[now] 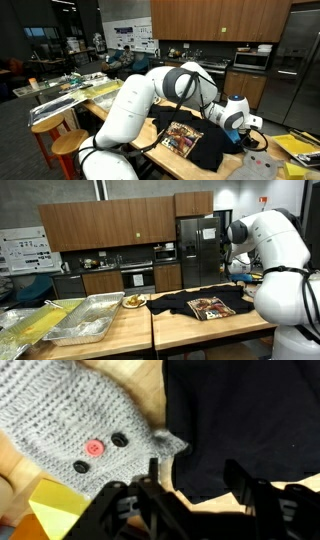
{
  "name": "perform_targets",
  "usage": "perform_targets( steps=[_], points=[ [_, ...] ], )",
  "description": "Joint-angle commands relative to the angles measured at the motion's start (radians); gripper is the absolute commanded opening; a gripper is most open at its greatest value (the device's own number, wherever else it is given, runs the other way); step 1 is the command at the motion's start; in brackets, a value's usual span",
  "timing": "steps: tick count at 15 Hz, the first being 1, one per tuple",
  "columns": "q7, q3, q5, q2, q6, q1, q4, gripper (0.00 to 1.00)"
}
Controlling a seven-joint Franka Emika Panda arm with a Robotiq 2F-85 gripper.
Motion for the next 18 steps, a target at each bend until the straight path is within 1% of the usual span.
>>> perform_targets(
  steps=[1,2,4,7,12,18],
  points=[
    [-0.003,-0.002,-0.001,-0.019,-0.016,0.004,-0.012,0.98],
    [-0.007,0.005,0.002,-0.019,-0.016,0.001,-0.012,1.00],
    [-0.012,0.013,0.006,-0.019,-0.006,-0.004,-0.013,1.00],
    [-0.029,0.026,0.007,-0.017,0.035,-0.011,-0.015,1.00],
    [-0.095,0.063,0.004,-0.007,0.106,-0.028,-0.012,1.00],
    [-0.128,0.091,0.009,0.008,0.067,-0.038,0.001,1.00]
  ],
)
